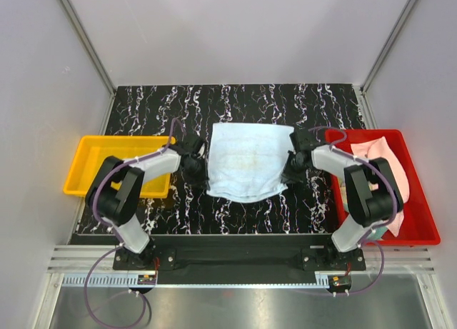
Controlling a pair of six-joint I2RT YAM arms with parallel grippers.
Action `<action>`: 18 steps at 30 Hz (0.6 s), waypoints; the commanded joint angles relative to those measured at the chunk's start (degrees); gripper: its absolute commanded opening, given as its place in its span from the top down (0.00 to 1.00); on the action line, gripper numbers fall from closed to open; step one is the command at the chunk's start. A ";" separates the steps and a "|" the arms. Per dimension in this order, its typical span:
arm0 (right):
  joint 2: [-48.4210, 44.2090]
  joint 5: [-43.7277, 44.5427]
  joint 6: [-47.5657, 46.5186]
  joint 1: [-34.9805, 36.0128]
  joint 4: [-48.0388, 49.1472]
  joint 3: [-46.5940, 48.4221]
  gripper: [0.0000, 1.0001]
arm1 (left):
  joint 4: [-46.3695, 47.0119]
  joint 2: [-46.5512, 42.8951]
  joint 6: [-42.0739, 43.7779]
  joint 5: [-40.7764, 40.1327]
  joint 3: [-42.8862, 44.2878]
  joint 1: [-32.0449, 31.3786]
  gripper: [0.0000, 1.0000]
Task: Fold and stack the towels
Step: Fold the towel
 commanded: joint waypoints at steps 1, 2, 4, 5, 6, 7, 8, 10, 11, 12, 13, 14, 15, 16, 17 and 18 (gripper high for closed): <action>6.01 6.62 -4.28 -1.21 0.66 4.14 1.00 | 0.61 4.49 1.41 -4.23 3.69 1.45 1.00; 6.02 6.27 -5.15 -1.22 -1.61 5.02 1.00 | -0.09 4.41 1.41 -4.31 4.48 1.54 1.00; 3.84 6.17 -5.51 -1.22 -3.99 5.99 1.00 | -0.10 3.01 1.24 -4.66 4.23 1.54 1.00; 2.52 6.00 -6.12 -1.22 -6.88 6.17 1.00 | -0.27 2.74 1.32 -4.58 3.88 1.45 1.00; 1.12 6.00 -6.30 -1.22 -8.47 6.17 1.00 | -0.54 2.65 1.50 -4.66 3.87 1.54 1.00; -2.38 6.00 -6.57 -1.22 -9.79 6.00 1.00 | -0.71 2.56 1.50 -4.58 3.70 1.45 1.00; -4.50 6.00 -6.66 -1.13 -12.33 5.30 1.00 | -0.71 2.39 1.50 -4.49 2.91 1.54 1.00; -9.34 4.61 -6.66 -1.22 -14.45 4.77 1.00 | -0.28 1.60 1.32 -4.23 1.68 1.54 1.00; -10.58 4.33 -6.40 -1.22 -15.86 3.89 1.00 | 0.60 1.25 1.15 -3.96 0.37 1.45 1.00; -12.59 3.63 -6.31 -1.22 -16.04 3.19 1.00 | 0.87 0.89 1.06 -3.79 -0.08 1.45 1.00; -13.31 2.93 -5.52 -1.22 -15.70 2.22 1.00 | 1.13 0.54 0.97 -3.52 -0.60 1.45 1.00; -13.92 2.14 -5.08 -1.30 -14.04 -0.22 1.00 | 1.83 0.45 0.97 -3.44 -0.87 1.45 1.00; -14.36 1.87 -4.47 -1.22 -12.72 -1.64 1.00 | 2.01 0.36 0.88 -3.35 -1.05 1.45 1.00; -14.28 1.52 -3.42 -1.22 -11.58 -2.96 1.00 | 2.01 0.62 0.97 -3.26 -1.05 1.54 1.00; -13.93 1.26 -3.14 -1.22 -9.48 -5.32 1.00 | 1.92 0.80 0.97 -3.26 -1.05 1.45 1.00; -12.88 1.43 -3.05 -1.22 -8.85 -5.95 1.00 | 1.84 0.80 1.15 -3.35 -1.14 1.45 1.00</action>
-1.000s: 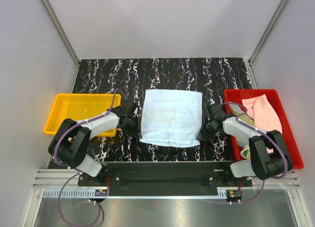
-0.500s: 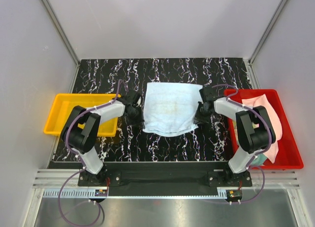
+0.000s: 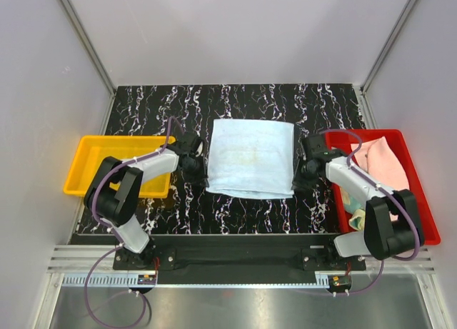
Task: Fold and stack the towels
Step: Fold the towel
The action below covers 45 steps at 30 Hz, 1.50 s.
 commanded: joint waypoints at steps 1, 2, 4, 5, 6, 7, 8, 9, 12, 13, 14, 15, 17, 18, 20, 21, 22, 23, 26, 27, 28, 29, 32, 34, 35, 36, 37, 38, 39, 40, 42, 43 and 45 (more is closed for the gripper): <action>2.51 -0.04 1.69 -0.28 1.74 -4.47 1.00 | -0.96 -0.05 1.13 -2.89 -1.97 0.25 1.00; 2.78 0.58 2.21 -0.36 2.18 -5.26 1.00 | -1.40 -0.22 1.21 -3.15 -1.97 0.25 1.00; 2.34 0.24 3.09 -0.36 2.62 -5.70 1.00 | -1.75 -0.58 1.39 -3.94 -2.14 0.25 1.00; 2.17 1.36 3.53 -0.36 2.88 -6.14 1.00 | -1.93 -0.66 1.39 -3.94 -2.14 0.33 1.00; 1.73 1.90 3.88 -0.36 3.06 -6.41 1.00 | -2.02 -0.58 1.39 -4.03 -2.14 0.34 1.00; 1.81 2.16 4.32 -0.36 3.49 -6.67 1.00 | -1.93 -0.58 1.48 -3.86 -2.14 0.42 1.00; 1.99 2.34 4.59 -0.36 3.85 -7.02 1.00 | -1.93 -0.49 1.39 -3.68 -1.97 0.34 1.00; 2.16 2.26 4.68 -0.36 4.20 -7.29 1.00 | -2.02 -0.58 1.56 -3.68 -2.05 0.42 1.00; 1.91 1.56 5.99 -0.36 4.73 -8.34 1.00 | -2.55 -1.19 1.56 -3.68 -1.97 0.34 1.00; 1.47 1.12 6.43 -0.36 5.08 -8.78 1.00 | -2.89 -1.28 1.65 -3.68 -1.97 0.34 1.00; 0.94 1.98 6.70 -0.45 4.73 -8.87 1.00 | -2.98 -1.45 1.74 -3.68 -1.79 0.34 1.00; -0.02 1.99 6.79 -0.28 4.55 -8.87 0.97 | -3.16 -1.63 2.00 -3.42 -1.70 0.34 1.00; -0.99 1.55 6.70 -0.36 3.68 -8.96 0.86 | -3.42 -1.72 2.35 -3.16 -1.44 0.34 1.00; -1.35 1.20 6.79 -0.36 3.59 -9.04 0.78 | -3.42 -1.63 2.62 -2.63 -1.27 0.34 1.00; -2.05 0.41 7.05 -0.36 3.59 -9.66 0.66 | -3.86 -1.46 2.71 -2.45 -1.00 0.34 0.99; -2.66 0.06 6.97 -0.36 3.85 -10.01 0.64 | -3.86 -1.63 2.71 -2.19 -0.91 0.34 0.95; -2.76 -0.03 6.96 -0.36 4.02 -10.27 0.61 | -3.69 -1.98 2.71 -2.01 -1.00 0.34 0.90; -2.84 -0.12 7.05 -0.36 3.85 -10.45 0.60 | -3.69 -2.24 2.53 -2.01 -1.00 0.34 0.83; -3.02 -1.17 7.58 -0.36 4.20 -11.06 0.59 | -4.13 -4.00 2.44 -2.45 -0.91 0.34 0.67; -3.11 -1.52 8.01 -0.28 4.29 -11.24 0.59 | -4.30 -4.61 2.44 -2.62 -0.74 0.34 0.62; -3.28 -1.87 8.19 -0.19 4.64 -11.50 0.59 | -4.65 -4.71 2.53 -2.54 -0.56 0.42 0.61; -3.37 -2.66 8.54 -0.27 4.90 -11.94 0.59 | -4.74 -4.79 2.44 -2.45 -0.47 0.34 0.60; -3.46 -5.12 9.95 -0.28 6.83 -13.61 0.59 | -3.78 -4.88 1.57 -0.79 -1.17 0.34 0.57; -3.46 -6.96 10.91 -0.19 8.76 -15.19 0.59 | -2.03 -5.15 0.86 1.15 -2.05 0.34 0.55; -3.55 -7.32 11.53 -0.10 9.12 -15.63 0.59 | -1.67 -5.23 0.25 1.33 -2.84 0.34 0.54; -3.81 -7.41 12.14 -0.01 9.38 -15.90 0.59 | -0.97 -5.24 0.16 1.85 -3.19 0.34 0.54; -3.90 -7.41 12.32 0.08 9.56 -16.16 0.59 | -0.70 -5.32 0.07 1.86 -3.55 0.42 0.54; -4.34 -7.41 12.59 0.08 9.82 -16.69 0.59 | -0.61 -5.15 -0.10 1.86 -3.98 0.34 0.54; -4.51 -7.33 13.02 0.08 9.74 -16.78 0.59 | -0.61 -5.06 -0.11 1.68 -4.25 0.42 0.54; -4.78 -6.89 13.12 0.08 9.30 -16.61 0.59 | -0.44 -4.89 -0.19 1.59 -4.43 0.34 0.54; -5.74 -6.45 13.73 0.16 9.04 -16.52 0.60 | 0.17 -4.80 -0.46 1.51 -4.95 0.42 0.54; -6.01 -5.92 13.82 0.16 8.60 -16.26 0.60 | 0.27 -4.71 -0.72 1.50 -5.04 0.34 0.54; -6.36 -4.96 14.17 0.16 7.90 -15.81 0.60 | 0.88 -4.27 -0.90 1.50 -5.31 0.34 0.54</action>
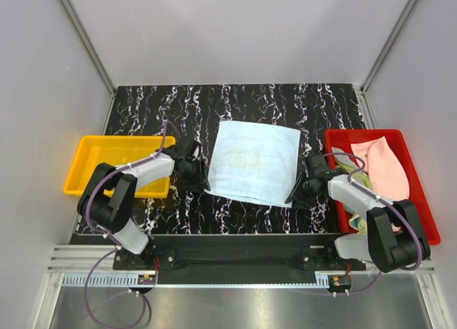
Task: Fold and stack the towels
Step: Fold the towel
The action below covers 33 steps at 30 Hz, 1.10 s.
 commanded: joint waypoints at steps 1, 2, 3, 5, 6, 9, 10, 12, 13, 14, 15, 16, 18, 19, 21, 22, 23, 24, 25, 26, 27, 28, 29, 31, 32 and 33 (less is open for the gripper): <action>-1.66 2.78 1.63 0.14 -1.18 0.38 0.60 | 2.28 0.17 -0.85 0.19 -1.50 0.09 0.54; -1.66 3.23 1.54 0.23 -1.35 0.47 0.60 | 2.28 0.69 -1.03 0.19 -1.50 0.01 0.54; -1.66 3.32 1.71 0.23 -1.36 0.47 0.60 | 2.45 0.87 -1.20 0.28 -1.59 0.01 0.55; -1.49 3.41 1.71 0.23 -1.27 0.30 0.62 | 3.42 1.05 -1.82 0.28 -2.20 0.01 0.55; -1.57 3.32 1.63 0.23 -1.01 0.12 0.63 | 3.86 1.05 -2.08 0.28 -2.38 0.01 0.55; -1.93 4.55 1.63 0.32 -1.18 0.03 0.66 | 4.48 1.40 -2.61 0.37 -2.82 0.01 0.57; -1.84 4.72 1.63 0.23 -1.09 -0.05 0.66 | 4.48 1.49 -2.87 0.46 -3.00 0.01 0.57; -1.49 4.20 1.80 0.23 0.30 -0.49 0.67 | 5.26 1.93 -3.14 0.54 -3.17 0.01 0.59; -1.31 3.50 1.98 0.32 0.84 -1.02 0.68 | 5.53 2.19 -3.40 0.72 -3.35 0.01 0.61; -1.05 3.15 2.15 0.32 1.36 -1.37 0.68 | 5.88 2.63 -3.49 0.89 -3.52 0.01 0.62; -0.87 2.79 2.41 0.32 2.15 -1.55 0.68 | 6.23 2.72 -3.66 0.90 -3.61 0.09 0.63; -0.70 2.44 2.59 0.32 2.42 -1.90 0.68 | 6.32 2.81 -3.84 0.98 -3.79 0.01 0.65; -0.52 2.35 2.51 0.40 2.77 -2.08 0.69 | 6.67 3.16 -4.02 0.98 -3.88 0.01 0.68; -0.43 2.70 2.59 0.41 2.69 -2.08 0.71 | 6.68 3.25 -4.02 0.90 -3.88 0.01 0.71; -0.52 3.14 2.33 0.32 2.25 -1.73 0.74 | 6.85 3.33 -4.10 1.07 -3.70 0.01 0.82; -0.69 3.84 2.07 0.32 1.73 -1.46 0.82 | 6.85 3.33 -4.28 1.07 -3.61 0.01 0.87; -1.13 4.11 1.80 0.32 1.46 -1.29 0.88 | 6.85 3.25 -4.28 1.07 -3.53 0.01 0.95; -1.22 4.37 1.19 0.32 1.11 -1.02 0.95 | 6.68 2.99 -4.37 1.07 -3.44 0.01 0.99; -1.57 4.55 0.75 0.32 0.41 -0.41 1.00 | 6.41 2.81 -4.37 1.16 -3.09 0.01 1.00; -2.44 4.55 0.31 0.40 -0.12 0.03 1.00 | 6.15 2.11 -4.37 1.07 -3.09 0.09 1.00; -3.06 4.98 -0.56 0.32 -1.26 0.90 1.00 | 5.45 1.58 -4.37 0.98 -2.82 0.01 1.00; -4.46 5.25 -1.09 0.40 -2.14 1.35 1.00 | 5.10 0.53 -4.37 0.98 -2.47 0.01 1.00; -5.17 5.51 -1.97 0.32 -2.93 1.96 1.00 | 4.22 -0.17 -4.46 0.64 -2.38 0.01 1.00; -7.62 7.09 -3.03 0.32 -6.09 3.54 1.00 | 3.34 -2.45 -4.54 0.46 -1.86 0.01 1.00; -8.51 7.45 -4.08 0.40 -6.89 3.90 1.00 | 2.29 -3.42 -4.63 -0.07 -1.77 0.01 1.00; -9.21 8.32 -4.52 0.32 -8.55 4.60 1.00 | 1.67 -4.39 -4.72 -0.51 -1.68 0.01 1.00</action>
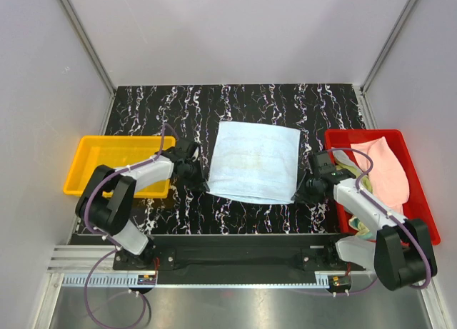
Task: Fold and stack the towels
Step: Fold the towel
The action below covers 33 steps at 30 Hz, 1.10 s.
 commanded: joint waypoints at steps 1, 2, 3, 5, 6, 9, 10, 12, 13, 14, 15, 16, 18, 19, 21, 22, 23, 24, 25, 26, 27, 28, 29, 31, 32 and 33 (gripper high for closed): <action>-4.21 4.48 -3.48 0.23 -5.81 3.86 1.00 | -3.42 -5.03 0.13 -3.22 0.35 -0.04 1.00; -5.18 3.96 -3.31 0.32 -5.90 3.77 1.00 | -4.30 -6.78 0.13 -3.40 0.53 -0.04 1.00; -5.53 2.74 -3.13 0.32 -5.55 3.43 1.00 | -4.66 -7.41 0.13 -3.49 0.70 0.05 1.00; -5.54 2.90 -2.86 0.32 -6.07 3.60 1.00 | -5.53 -9.08 -0.13 -3.05 0.88 -0.04 1.00; -5.62 3.07 -2.78 0.32 -6.08 3.60 1.00 | -5.63 -9.69 -0.31 -2.96 0.79 -0.12 1.00; -6.15 2.90 -2.51 0.23 -6.60 4.03 1.00 | -6.24 -11.63 -0.66 -2.87 0.62 -0.12 1.00; -6.50 2.73 -2.43 0.32 -6.86 4.12 1.00 | -6.42 -12.24 -0.57 -3.05 0.53 -0.12 1.00; -7.03 2.38 -2.34 0.32 -7.48 4.56 1.00 | -6.59 -12.68 -0.57 -3.05 -0.17 -0.12 1.00; -7.47 2.20 -2.25 0.32 -7.66 4.74 1.00 | -6.25 -13.12 -0.83 -2.96 -0.52 -0.12 1.00; -7.73 1.94 -2.16 0.32 -8.09 4.91 1.00 | -5.55 -13.30 -0.92 -2.00 -0.87 -0.12 1.00; -8.08 1.41 -2.07 0.32 -8.45 5.44 1.00 | -5.02 -13.30 -1.10 -1.21 -1.57 -0.12 1.00; -8.70 1.23 -2.07 0.32 -8.71 5.79 1.00 | -4.49 -13.74 -1.53 -0.42 -1.58 -0.12 1.00; -9.31 0.97 -2.33 0.32 -9.76 7.10 1.00 | -4.48 -14.26 -1.89 2.04 -1.32 -0.30 1.00; -9.93 0.88 -2.42 0.32 -10.20 7.64 1.00 | -5.01 -15.31 -1.98 2.22 -0.27 -0.65 1.00; -10.63 0.09 -2.69 0.49 -11.60 8.78 1.00 | -7.90 -17.07 -2.24 0.04 0.96 -1.88 1.00; -11.59 -0.09 -2.78 0.67 -12.05 9.04 1.00 | -8.96 -18.91 -2.68 -0.93 1.84 -2.32 1.00; -12.21 -0.35 -2.69 0.84 -12.92 9.13 1.00 | -10.19 -19.80 -3.03 -1.72 2.02 -2.84 1.00; -12.91 -1.22 -2.69 0.93 -13.37 9.13 1.00 | -10.37 -20.76 -3.47 -1.47 1.94 -2.85 1.00; -14.14 -1.67 -2.60 1.11 -13.63 9.05 1.00 | -10.37 -22.34 -4.69 -1.29 1.85 -2.85 1.00; -14.85 -1.93 -2.34 1.11 -14.33 9.05 1.00 | -10.55 -23.14 -5.22 -0.85 1.67 -3.02 1.00; -15.55 -2.19 -2.16 1.20 -14.69 9.22 1.00 | -10.46 -23.67 -6.10 -0.94 1.67 -3.11 1.00; -16.51 -2.28 -2.07 1.20 -14.86 9.22 1.00 | -10.55 -24.72 -6.63 -1.03 1.50 -3.20 1.00; -16.96 -2.46 -1.90 1.28 -14.95 9.31 1.00 | -10.20 -25.16 -6.98 -1.03 0.89 -3.37 1.00; -17.66 -3.16 -1.81 1.28 -15.30 9.40 1.00 | -9.76 -26.39 -7.69 -0.94 0.18 -3.55 1.00; -17.75 -3.60 -1.81 1.37 -15.57 9.31 1.00 | -9.76 -26.57 -7.95 -1.20 -0.43 -3.73 1.00; -18.02 -3.69 -1.90 1.37 -15.66 9.22 1.00 | -9.67 -27.01 -8.22 -1.46 -0.79 -3.73 1.00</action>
